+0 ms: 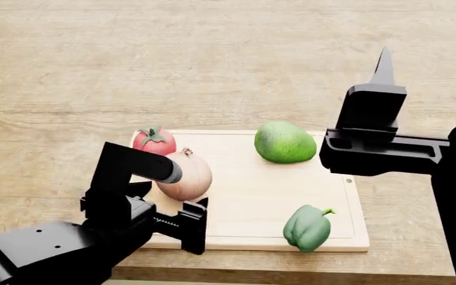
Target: Place the avocado, onion, tomato and bell pepper on the cutting board.
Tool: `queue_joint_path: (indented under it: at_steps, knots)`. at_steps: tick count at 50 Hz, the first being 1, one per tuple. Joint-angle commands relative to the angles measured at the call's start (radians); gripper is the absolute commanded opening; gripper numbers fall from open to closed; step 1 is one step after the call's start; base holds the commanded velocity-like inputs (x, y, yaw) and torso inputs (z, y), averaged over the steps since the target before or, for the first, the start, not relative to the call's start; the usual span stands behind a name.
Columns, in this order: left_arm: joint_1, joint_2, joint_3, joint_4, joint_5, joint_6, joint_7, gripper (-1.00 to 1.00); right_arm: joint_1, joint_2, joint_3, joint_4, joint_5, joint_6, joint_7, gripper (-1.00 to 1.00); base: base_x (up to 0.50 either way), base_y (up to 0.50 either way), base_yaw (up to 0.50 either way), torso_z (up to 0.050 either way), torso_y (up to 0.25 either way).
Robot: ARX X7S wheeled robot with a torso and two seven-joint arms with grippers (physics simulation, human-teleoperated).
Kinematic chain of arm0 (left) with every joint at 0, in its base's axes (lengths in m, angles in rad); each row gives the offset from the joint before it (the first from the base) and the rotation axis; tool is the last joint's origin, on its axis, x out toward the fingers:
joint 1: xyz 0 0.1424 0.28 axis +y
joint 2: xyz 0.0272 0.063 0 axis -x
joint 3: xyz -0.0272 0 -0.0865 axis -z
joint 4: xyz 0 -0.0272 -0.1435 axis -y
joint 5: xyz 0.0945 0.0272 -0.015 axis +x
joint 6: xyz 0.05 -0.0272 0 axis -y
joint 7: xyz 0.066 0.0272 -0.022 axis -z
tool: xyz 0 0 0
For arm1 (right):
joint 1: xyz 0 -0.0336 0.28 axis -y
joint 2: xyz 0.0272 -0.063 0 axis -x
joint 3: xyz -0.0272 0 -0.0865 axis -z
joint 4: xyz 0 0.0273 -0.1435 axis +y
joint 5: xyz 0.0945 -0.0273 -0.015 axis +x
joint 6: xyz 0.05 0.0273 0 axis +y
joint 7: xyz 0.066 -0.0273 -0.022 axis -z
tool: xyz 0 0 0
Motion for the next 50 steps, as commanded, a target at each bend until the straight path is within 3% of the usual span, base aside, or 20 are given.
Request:
queue_joint_path:
  at_steps: [1,4,9,16,24,32,42,50]
  knots:
    - [0.008,-0.005,-0.001,0.017,-0.033,-0.006,-0.015,1.0,-0.003,-0.001,-0.001,0.0,-0.001,-0.003,0.0,1.0,0.0,0.0,0.0,0.0,0.0]
    - [0.006,-0.022,-0.017,0.066,-0.054,-0.017,-0.035,1.0,-0.001,-0.002,-0.002,0.001,-0.002,-0.003,0.0,1.0,0.0,0.0,0.0,0.0,0.0]
    - [-0.013,-0.096,-0.08,0.311,-0.142,-0.06,-0.135,1.0,-0.004,-0.001,-0.001,0.0,-0.003,-0.005,-0.001,1.0,0.0,0.0,0.0,0.0,0.0]
    - [-0.081,-0.228,-0.231,0.777,-0.407,-0.138,-0.408,1.0,0.006,-0.014,-0.01,0.004,-0.009,-0.004,0.001,1.0,0.0,0.0,0.0,0.0,0.0]
    - [-0.112,-0.383,-0.366,1.023,-0.612,-0.124,-0.646,1.0,0.016,-0.049,-0.031,0.023,-0.053,0.0,-0.024,1.0,0.0,0.0,0.0,0.0,0.0]
    - [0.153,-0.598,-0.53,1.15,-0.586,-0.007,-0.712,1.0,0.007,-0.076,-0.043,0.043,-0.109,-0.004,-0.056,1.0,0.0,0.0,0.0,0.0,0.0]
    - [0.568,-0.663,-0.691,1.244,-0.403,0.17,-0.661,1.0,-0.044,-0.089,-0.042,0.053,-0.159,-0.022,-0.084,1.0,0.0,0.0,0.0,0.0,0.0]
    - [0.703,-0.655,-0.732,1.279,-0.334,0.219,-0.658,1.0,-0.085,-0.073,-0.022,0.051,-0.16,-0.041,-0.091,1.0,0.0,0.0,0.0,0.0,0.0]
